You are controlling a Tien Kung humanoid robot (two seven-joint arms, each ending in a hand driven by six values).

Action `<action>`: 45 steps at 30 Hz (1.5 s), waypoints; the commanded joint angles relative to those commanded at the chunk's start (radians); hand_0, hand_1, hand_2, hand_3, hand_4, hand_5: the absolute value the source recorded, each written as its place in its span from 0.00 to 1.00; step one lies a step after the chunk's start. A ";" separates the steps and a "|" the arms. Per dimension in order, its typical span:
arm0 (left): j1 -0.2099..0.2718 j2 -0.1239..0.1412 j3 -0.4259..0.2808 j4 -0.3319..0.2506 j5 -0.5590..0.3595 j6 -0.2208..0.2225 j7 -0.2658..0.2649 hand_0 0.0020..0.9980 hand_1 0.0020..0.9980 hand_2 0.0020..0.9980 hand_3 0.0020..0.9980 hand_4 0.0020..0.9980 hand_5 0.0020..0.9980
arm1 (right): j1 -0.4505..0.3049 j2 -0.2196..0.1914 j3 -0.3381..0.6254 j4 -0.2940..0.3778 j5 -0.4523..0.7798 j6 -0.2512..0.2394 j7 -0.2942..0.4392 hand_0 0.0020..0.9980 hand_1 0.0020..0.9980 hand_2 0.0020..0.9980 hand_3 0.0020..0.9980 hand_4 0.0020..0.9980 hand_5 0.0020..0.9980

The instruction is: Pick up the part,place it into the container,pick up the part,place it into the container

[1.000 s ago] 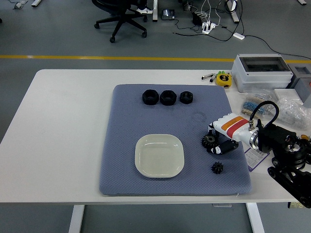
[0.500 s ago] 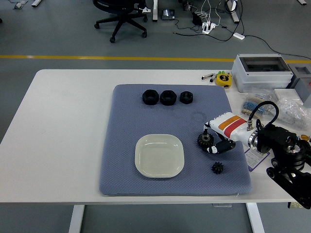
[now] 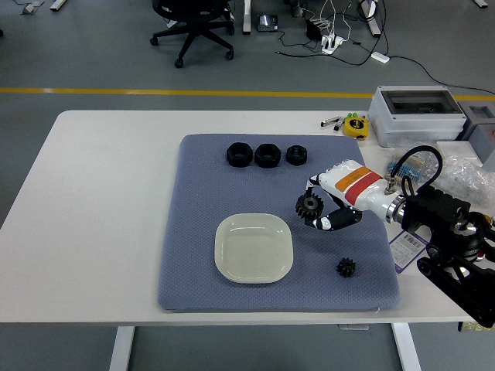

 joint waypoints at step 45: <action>0.018 0.016 0.011 0.006 -0.028 0.014 -0.005 0.71 0.65 0.66 0.56 0.64 0.58 | 0.055 -0.036 -0.049 0.096 -0.072 0.130 -0.003 0.02 0.06 0.17 0.85 1.00 0.79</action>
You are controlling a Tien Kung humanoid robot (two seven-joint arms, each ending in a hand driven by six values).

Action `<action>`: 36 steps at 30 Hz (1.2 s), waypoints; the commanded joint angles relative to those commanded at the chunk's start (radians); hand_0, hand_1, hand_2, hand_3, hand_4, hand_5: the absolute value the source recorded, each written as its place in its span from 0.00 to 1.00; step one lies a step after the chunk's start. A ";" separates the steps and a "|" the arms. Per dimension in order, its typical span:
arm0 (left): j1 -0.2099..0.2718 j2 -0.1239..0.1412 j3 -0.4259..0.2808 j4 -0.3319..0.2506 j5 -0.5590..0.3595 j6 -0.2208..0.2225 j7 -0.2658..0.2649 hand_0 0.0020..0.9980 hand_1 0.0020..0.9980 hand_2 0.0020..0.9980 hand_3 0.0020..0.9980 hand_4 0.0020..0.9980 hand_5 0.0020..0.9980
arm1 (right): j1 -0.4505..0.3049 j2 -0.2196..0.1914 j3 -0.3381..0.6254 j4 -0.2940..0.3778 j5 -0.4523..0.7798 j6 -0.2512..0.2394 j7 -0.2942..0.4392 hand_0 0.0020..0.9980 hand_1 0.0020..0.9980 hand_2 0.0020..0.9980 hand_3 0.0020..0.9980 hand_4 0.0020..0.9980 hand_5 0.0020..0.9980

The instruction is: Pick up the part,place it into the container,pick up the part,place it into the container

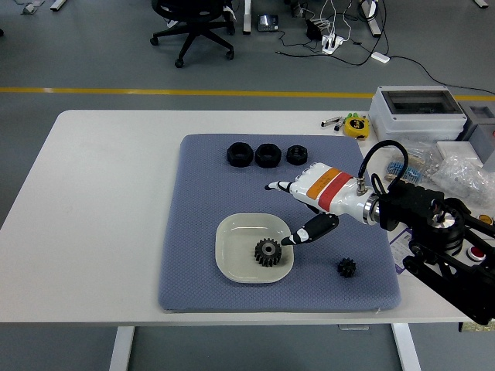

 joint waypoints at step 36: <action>-0.011 -0.012 -0.011 -0.001 0.024 0.000 0.007 0.70 0.67 0.65 0.56 0.64 0.58 | -0.217 -0.167 0.085 0.122 0.000 0.052 0.027 0.04 0.07 0.18 0.61 1.00 0.52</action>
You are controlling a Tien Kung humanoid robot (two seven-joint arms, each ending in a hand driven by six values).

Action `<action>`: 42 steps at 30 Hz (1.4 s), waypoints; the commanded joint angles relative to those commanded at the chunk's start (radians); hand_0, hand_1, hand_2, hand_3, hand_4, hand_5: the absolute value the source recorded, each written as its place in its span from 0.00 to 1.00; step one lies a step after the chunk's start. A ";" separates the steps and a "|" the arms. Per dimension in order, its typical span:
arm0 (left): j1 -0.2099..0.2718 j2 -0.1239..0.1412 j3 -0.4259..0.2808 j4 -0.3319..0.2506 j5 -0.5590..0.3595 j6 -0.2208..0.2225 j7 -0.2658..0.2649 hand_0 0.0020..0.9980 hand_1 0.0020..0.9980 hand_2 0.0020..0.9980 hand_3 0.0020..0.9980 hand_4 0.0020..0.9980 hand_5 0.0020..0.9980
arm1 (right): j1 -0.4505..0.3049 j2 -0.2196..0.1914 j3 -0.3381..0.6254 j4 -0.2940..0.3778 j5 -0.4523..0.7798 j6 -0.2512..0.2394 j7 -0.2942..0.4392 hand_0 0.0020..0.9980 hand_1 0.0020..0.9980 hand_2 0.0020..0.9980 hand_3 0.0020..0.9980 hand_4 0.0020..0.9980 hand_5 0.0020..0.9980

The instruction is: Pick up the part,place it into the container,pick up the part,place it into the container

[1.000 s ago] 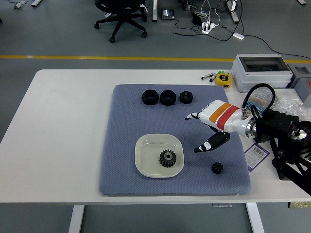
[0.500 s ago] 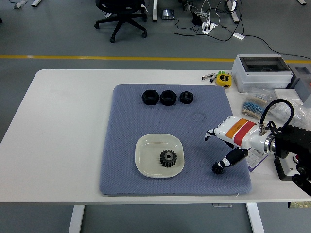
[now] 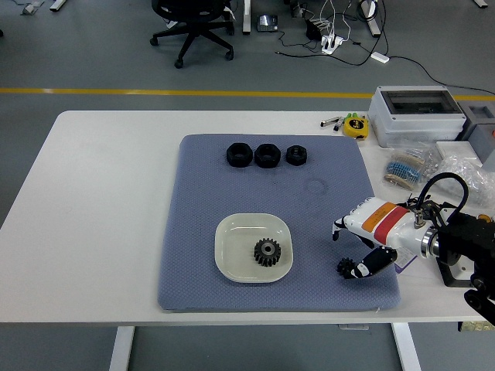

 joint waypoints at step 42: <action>0.008 -0.003 -0.031 0.000 0.043 -0.010 0.009 0.70 0.67 0.66 0.56 0.63 0.58 | -0.018 0.027 -0.035 -0.069 0.000 -0.082 0.033 0.00 0.01 0.11 0.52 0.78 0.25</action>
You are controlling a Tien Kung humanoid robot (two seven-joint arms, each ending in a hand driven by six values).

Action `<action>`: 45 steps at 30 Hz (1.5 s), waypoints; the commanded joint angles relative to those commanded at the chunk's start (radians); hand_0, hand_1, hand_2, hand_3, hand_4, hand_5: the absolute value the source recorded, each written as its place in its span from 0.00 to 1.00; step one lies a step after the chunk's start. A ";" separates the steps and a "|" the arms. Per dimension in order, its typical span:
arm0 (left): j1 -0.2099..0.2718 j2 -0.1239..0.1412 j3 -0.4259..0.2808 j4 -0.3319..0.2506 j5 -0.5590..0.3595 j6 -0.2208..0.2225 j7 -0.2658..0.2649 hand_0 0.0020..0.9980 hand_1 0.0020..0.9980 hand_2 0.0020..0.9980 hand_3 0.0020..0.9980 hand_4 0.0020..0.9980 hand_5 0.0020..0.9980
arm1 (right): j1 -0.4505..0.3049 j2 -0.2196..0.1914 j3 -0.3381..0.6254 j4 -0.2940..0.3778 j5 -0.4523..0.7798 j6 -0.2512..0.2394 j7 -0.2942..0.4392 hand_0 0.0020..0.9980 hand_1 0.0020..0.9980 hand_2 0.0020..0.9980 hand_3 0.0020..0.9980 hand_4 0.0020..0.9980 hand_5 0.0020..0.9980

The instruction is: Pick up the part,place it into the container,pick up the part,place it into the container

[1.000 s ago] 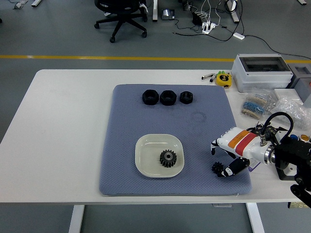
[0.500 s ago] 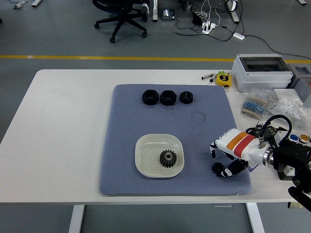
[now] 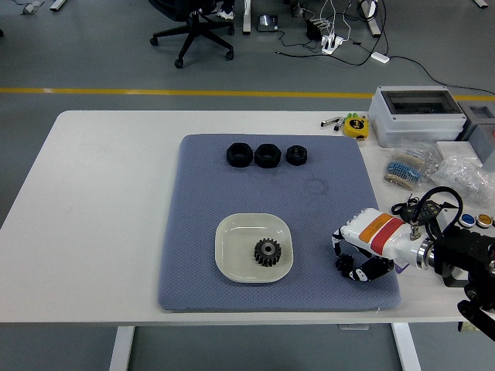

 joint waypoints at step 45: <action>-0.010 0.000 0.007 -0.002 -0.003 -0.004 0.000 0.70 0.67 0.66 0.56 0.64 0.58 | 0.006 -0.004 0.022 -0.006 0.009 0.047 0.019 0.00 0.02 0.14 0.29 0.79 0.31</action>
